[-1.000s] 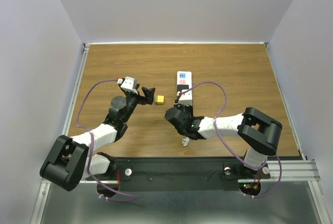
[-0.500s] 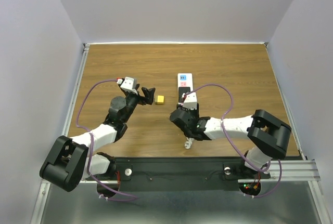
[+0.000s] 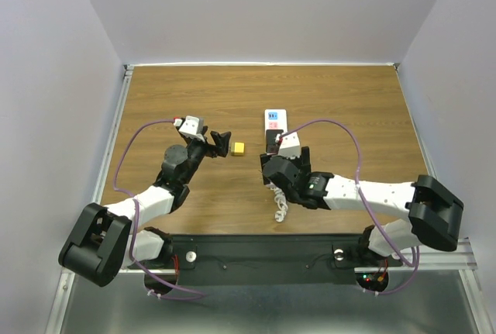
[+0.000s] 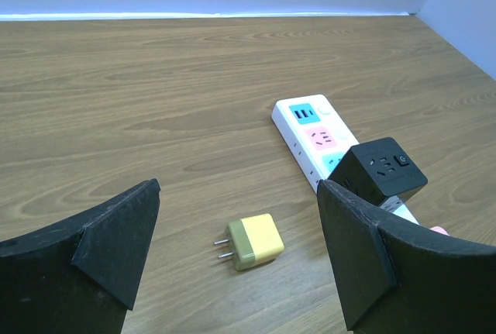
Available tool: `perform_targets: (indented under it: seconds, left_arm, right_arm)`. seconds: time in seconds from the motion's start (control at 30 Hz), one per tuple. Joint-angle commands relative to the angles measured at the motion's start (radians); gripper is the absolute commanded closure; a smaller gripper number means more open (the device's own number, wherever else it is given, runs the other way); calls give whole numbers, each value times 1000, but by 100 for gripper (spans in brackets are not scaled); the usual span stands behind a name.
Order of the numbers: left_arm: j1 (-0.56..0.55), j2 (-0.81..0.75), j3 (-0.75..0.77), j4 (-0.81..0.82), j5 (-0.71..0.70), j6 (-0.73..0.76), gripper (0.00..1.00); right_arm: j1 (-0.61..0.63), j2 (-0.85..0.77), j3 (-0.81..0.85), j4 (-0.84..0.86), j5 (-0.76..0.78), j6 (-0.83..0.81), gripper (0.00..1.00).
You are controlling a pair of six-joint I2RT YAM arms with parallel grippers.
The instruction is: Insert the plug
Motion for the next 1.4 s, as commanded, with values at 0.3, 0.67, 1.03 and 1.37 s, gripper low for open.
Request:
perform_targets:
  seconds: [0.3, 0.67, 1.03, 1.37]
  left_arm:
    - [8, -25, -12, 65, 18, -4, 7]
    - [8, -20, -12, 70, 18, -4, 6]
    - [8, -19, -12, 71, 32, -4, 6]
    - [8, -10, -10, 75, 31, -1, 6]
  right_arm:
    - [51, 186, 6, 5, 66, 125, 0]
    - [58, 248, -9, -59, 141, 223, 0]
    - [26, 41, -129, -299, 240, 495, 0]
    - [25, -4, 7, -354, 288, 348, 0]
